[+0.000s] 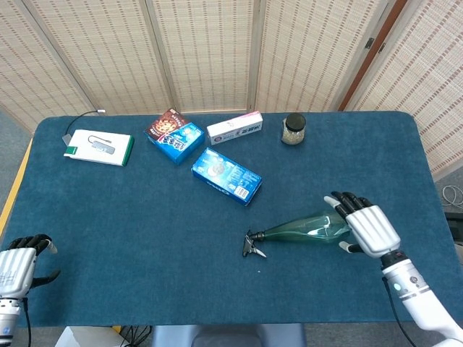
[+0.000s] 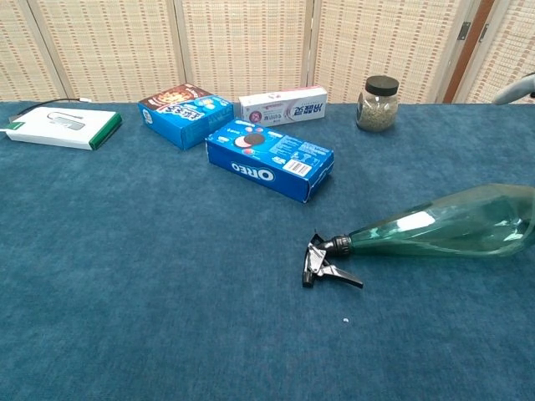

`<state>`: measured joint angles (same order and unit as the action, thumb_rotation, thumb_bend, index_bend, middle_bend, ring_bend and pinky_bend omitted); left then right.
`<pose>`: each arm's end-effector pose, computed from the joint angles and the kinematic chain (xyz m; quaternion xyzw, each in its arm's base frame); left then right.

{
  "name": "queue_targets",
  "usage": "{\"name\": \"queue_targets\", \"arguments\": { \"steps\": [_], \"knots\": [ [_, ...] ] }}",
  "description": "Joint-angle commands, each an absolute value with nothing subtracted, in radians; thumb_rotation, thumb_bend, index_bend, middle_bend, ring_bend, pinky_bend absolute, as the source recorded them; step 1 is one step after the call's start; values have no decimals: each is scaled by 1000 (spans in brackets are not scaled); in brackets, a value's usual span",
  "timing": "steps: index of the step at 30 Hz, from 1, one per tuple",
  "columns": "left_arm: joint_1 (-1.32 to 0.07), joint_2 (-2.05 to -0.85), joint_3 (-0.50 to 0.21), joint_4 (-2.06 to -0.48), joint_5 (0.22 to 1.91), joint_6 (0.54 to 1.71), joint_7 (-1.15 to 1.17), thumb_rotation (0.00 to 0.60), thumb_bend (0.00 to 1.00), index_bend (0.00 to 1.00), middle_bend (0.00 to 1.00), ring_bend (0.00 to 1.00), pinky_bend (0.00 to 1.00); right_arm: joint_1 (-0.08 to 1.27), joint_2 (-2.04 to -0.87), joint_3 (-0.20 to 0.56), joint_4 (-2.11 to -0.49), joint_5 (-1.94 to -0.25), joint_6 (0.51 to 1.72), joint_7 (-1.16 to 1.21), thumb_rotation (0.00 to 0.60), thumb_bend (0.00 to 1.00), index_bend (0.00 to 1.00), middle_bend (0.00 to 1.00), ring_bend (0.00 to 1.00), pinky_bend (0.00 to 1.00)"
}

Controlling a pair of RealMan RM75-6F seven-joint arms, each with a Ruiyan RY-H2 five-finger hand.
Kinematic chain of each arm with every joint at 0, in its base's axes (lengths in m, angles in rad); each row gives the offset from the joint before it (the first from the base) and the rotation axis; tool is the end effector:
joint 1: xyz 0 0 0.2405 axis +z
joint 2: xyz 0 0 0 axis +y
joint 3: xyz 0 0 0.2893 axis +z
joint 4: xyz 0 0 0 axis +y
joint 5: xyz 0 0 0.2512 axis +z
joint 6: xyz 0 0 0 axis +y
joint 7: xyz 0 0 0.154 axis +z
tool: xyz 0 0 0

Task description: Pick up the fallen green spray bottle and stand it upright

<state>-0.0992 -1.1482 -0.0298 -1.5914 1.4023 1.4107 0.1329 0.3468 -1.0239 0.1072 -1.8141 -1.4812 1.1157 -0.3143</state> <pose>-0.3757 0.1962 0.1195 -0.6093 -0.3955 -0.3115 0.6126 -0.2671 -0.2778 0.1045 0.7513 -0.3021 0.3132 0.4961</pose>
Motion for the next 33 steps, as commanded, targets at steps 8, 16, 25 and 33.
{"name": "queue_targets", "arguments": {
  "steps": [8, 16, 25, 33],
  "knots": [
    [-91, -1149, -27, -1579, 1400, 1412, 116, 600, 0, 517, 368, 338, 321, 460, -1059, 99, -1834, -1419, 959, -463, 600, 0, 163, 135, 131, 277],
    [-90, -1149, -27, -1575, 1403, 1411, 108, 600, 0, 530, 377, 343, 341, 528, -1103, 86, -1825, -1307, 870, -582, 600, 0, 163, 135, 131, 277],
    [-87, -1149, -26, -1569, 1401, 1408, 98, 600, 0, 535, 383, 347, 349, 598, -1157, 72, -1789, -1196, 823, -673, 600, 0, 163, 136, 131, 277],
    [-84, -1152, -24, -1561, 1401, 1407, 87, 600, 0, 536, 388, 350, 355, 653, -1201, 57, -1752, -1131, 801, -717, 600, 0, 163, 163, 131, 277]
  ]
}}
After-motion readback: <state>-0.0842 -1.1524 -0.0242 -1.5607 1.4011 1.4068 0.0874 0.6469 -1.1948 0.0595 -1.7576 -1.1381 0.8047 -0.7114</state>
